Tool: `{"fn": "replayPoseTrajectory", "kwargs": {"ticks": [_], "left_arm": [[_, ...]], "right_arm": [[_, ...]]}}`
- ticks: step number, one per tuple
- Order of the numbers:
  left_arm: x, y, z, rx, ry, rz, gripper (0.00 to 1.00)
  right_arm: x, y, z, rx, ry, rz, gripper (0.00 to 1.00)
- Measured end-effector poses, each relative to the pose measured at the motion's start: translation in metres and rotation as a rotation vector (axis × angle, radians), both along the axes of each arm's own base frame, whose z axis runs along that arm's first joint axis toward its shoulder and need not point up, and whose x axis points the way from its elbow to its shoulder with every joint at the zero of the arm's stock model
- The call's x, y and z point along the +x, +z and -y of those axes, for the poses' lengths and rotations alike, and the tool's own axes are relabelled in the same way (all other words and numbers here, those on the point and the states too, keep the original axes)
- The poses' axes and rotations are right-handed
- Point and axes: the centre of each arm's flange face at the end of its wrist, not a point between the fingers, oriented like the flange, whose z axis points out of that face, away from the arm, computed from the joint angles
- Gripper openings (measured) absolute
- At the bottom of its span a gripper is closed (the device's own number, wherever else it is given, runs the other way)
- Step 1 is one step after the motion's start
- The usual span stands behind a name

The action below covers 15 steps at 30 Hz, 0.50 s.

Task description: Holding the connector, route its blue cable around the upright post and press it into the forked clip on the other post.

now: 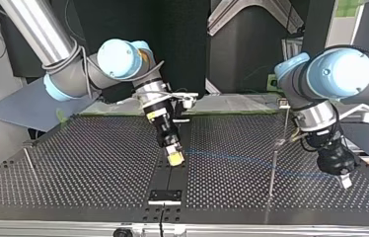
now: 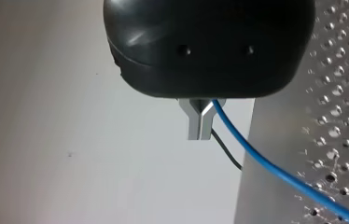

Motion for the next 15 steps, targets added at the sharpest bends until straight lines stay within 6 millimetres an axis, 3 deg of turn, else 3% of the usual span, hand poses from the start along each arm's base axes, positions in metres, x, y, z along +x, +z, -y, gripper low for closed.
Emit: {"fn": "replayPoseTrajectory", "kwargs": {"ticks": [5,15], "left_arm": [[0.023,-0.007,-0.003,0.006,-0.039,-0.015,0.00],[0.044,-0.032,0.001,0.022,-0.125,-0.061,0.00]], "right_arm": [[0.006,-0.004,0.008,0.002,-0.001,0.007,0.00],[0.010,-0.034,0.022,0.036,-0.019,-0.013,0.00]]}}
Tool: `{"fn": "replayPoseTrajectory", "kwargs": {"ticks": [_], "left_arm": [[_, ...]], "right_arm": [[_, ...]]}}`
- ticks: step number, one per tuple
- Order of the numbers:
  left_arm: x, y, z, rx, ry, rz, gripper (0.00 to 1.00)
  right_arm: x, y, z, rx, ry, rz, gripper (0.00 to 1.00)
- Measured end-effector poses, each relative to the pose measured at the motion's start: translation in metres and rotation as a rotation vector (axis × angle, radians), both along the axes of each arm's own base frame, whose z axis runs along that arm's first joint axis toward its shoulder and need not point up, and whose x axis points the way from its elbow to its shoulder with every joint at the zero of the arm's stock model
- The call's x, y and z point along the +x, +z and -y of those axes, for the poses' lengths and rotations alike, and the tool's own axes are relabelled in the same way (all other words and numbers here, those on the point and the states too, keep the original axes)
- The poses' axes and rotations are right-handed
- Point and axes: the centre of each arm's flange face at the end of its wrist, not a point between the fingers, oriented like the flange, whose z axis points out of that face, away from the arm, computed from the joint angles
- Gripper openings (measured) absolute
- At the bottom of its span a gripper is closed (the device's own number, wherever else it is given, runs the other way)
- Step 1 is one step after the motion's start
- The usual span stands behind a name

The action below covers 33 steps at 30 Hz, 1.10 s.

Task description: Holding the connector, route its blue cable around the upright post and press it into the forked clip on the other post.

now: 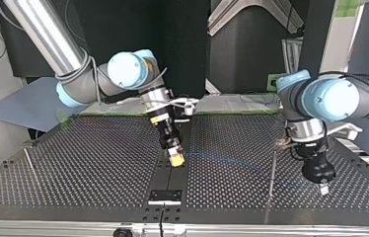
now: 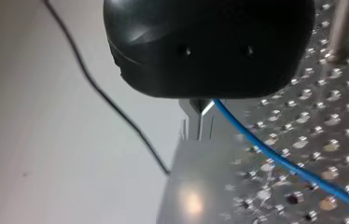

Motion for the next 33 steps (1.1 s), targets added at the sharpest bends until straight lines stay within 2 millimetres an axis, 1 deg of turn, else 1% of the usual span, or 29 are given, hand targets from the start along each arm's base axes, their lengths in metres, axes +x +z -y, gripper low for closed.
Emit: {"fn": "replayPoseTrajectory", "kwargs": {"ticks": [7,10,15,17,20,27,33], "left_arm": [[0.004,-0.007,0.001,0.003,-0.027,-0.012,0.00],[0.008,-0.015,0.000,0.001,-0.029,-0.029,0.00],[0.017,-0.038,0.001,0.000,-0.035,-0.074,0.00],[0.019,-0.047,0.002,-0.002,-0.037,-0.086,0.00],[0.020,-0.056,0.002,-0.010,-0.041,-0.090,0.00],[0.019,-0.066,0.004,-0.030,-0.070,-0.083,0.00],[0.023,-0.079,0.008,-0.061,-0.132,-0.057,0.00]], "right_arm": [[-0.003,-0.005,0.006,0.008,-0.023,0.000,0.00],[-0.004,-0.006,0.007,0.010,-0.031,0.000,0.00],[-0.005,-0.007,0.009,0.015,-0.038,-0.005,0.00],[-0.006,-0.007,0.009,0.017,-0.040,-0.008,0.00],[-0.006,-0.009,0.009,0.020,-0.042,-0.011,0.00],[-0.007,-0.012,0.010,0.028,-0.044,-0.016,0.00],[-0.009,-0.021,0.013,0.047,-0.063,-0.037,0.00]]}}
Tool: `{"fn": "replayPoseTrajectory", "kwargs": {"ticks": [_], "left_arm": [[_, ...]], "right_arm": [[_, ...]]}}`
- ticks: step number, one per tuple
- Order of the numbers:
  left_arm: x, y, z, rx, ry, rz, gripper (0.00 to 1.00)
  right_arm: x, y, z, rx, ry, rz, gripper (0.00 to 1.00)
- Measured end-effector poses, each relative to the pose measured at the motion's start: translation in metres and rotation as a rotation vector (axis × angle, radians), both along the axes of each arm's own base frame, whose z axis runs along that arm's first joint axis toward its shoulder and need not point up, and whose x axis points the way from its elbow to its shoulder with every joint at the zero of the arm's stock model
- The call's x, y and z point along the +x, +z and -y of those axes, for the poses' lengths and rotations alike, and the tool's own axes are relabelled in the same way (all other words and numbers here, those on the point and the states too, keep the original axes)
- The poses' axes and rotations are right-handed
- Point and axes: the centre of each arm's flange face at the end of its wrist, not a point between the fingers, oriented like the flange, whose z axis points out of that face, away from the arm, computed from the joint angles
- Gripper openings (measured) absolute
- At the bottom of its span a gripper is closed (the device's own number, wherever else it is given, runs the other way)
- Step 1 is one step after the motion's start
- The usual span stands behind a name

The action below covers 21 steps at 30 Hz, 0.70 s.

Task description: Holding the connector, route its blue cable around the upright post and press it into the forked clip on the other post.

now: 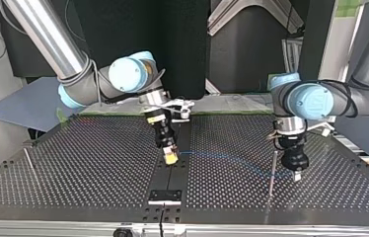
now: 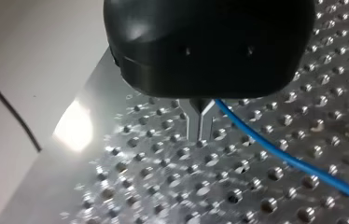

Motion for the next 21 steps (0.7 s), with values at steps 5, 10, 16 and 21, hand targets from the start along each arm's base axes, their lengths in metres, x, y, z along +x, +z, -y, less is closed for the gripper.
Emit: {"fn": "replayPoseTrajectory", "kwargs": {"ticks": [5,10,16,21], "left_arm": [[0.007,-0.014,0.005,-0.001,-0.047,-0.012,0.00],[0.010,-0.020,0.007,0.000,-0.060,-0.020,0.00],[0.009,-0.022,0.005,-0.004,-0.042,-0.025,0.00],[0.007,-0.024,0.003,0.007,-0.011,-0.037,0.22]], "right_arm": [[-0.001,-0.011,0.005,0.014,-0.014,-0.014,0.00],[-0.001,-0.031,0.011,0.041,-0.024,-0.035,0.00],[0.001,-0.068,0.015,0.098,-0.033,-0.083,0.00],[0.003,-0.097,0.016,0.137,-0.036,-0.123,0.00]]}}
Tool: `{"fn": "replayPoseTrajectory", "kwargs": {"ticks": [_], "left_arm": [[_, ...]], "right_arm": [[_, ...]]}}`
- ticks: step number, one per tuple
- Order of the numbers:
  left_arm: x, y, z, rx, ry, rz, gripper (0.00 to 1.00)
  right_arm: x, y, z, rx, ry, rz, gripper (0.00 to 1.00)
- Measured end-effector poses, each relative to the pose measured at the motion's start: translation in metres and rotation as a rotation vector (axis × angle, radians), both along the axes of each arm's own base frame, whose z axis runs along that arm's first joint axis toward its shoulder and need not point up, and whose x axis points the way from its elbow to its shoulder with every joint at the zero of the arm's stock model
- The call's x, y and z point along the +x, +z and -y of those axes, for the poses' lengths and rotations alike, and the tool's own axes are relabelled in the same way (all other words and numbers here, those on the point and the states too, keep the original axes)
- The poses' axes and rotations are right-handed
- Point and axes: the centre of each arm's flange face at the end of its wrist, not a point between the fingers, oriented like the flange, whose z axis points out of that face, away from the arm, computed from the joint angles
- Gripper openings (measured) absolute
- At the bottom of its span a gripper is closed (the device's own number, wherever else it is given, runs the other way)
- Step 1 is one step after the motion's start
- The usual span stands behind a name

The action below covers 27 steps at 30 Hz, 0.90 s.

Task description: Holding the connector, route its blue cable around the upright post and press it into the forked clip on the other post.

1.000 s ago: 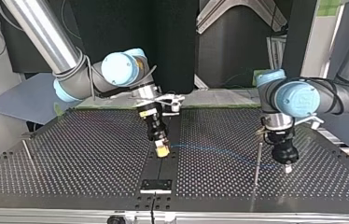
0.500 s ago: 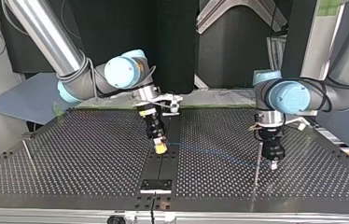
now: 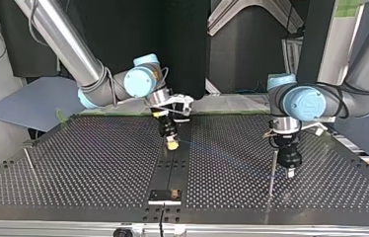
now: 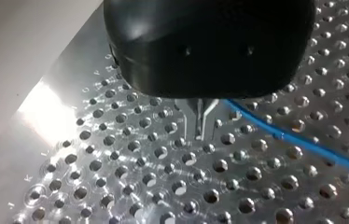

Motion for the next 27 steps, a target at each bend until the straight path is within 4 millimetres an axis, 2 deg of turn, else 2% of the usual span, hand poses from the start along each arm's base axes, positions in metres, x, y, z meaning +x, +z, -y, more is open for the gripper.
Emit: {"fn": "replayPoseTrajectory", "kwargs": {"ticks": [1,2,3,5,6,8,9,11,12,14,15,16,27], "left_arm": [[0.000,-0.001,0.000,0.003,0.006,-0.002,0.29],[-0.001,-0.001,0.000,0.006,0.015,-0.005,0.41],[-0.002,-0.002,-0.001,0.008,0.021,-0.007,0.41],[-0.003,-0.004,-0.001,0.012,0.030,-0.007,0.57],[-0.003,-0.005,-0.001,0.012,0.034,-0.008,0.57],[-0.004,-0.007,-0.002,0.013,0.045,-0.011,0.64],[-0.004,-0.007,-0.003,0.013,0.051,-0.013,0.64],[-0.005,-0.009,-0.005,0.013,0.063,-0.019,0.73],[-0.006,-0.009,-0.006,0.013,0.066,-0.022,0.73],[-0.006,-0.011,-0.007,0.012,0.070,-0.030,0.91],[-0.006,-0.012,-0.007,0.012,0.070,-0.034,0.91],[-0.006,-0.014,-0.007,0.011,0.068,-0.039,1.00],[0.007,-0.054,0.001,0.001,0.011,-0.109,1.00]], "right_arm": [[0.001,-0.007,0.000,0.008,0.000,-0.009,0.00],[0.001,-0.012,-0.001,0.014,0.000,-0.015,0.00],[0.001,-0.017,-0.001,0.019,0.000,-0.020,0.00],[0.002,-0.027,-0.003,0.029,0.000,-0.031,0.00],[0.002,-0.031,-0.004,0.032,0.000,-0.035,0.00],[0.002,-0.038,-0.006,0.036,0.001,-0.039,0.00],[0.001,-0.042,-0.007,0.036,0.001,-0.040,0.00],[0.000,-0.049,-0.008,0.038,0.001,-0.042,0.00],[0.000,-0.052,-0.009,0.040,0.002,-0.044,0.00],[0.000,-0.060,-0.011,0.048,0.004,-0.051,0.00],[0.000,-0.064,-0.012,0.052,0.004,-0.054,0.00],[0.000,-0.070,-0.014,0.057,0.006,-0.059,0.00],[-0.005,-0.113,-0.025,0.090,0.011,-0.101,0.00]]}}
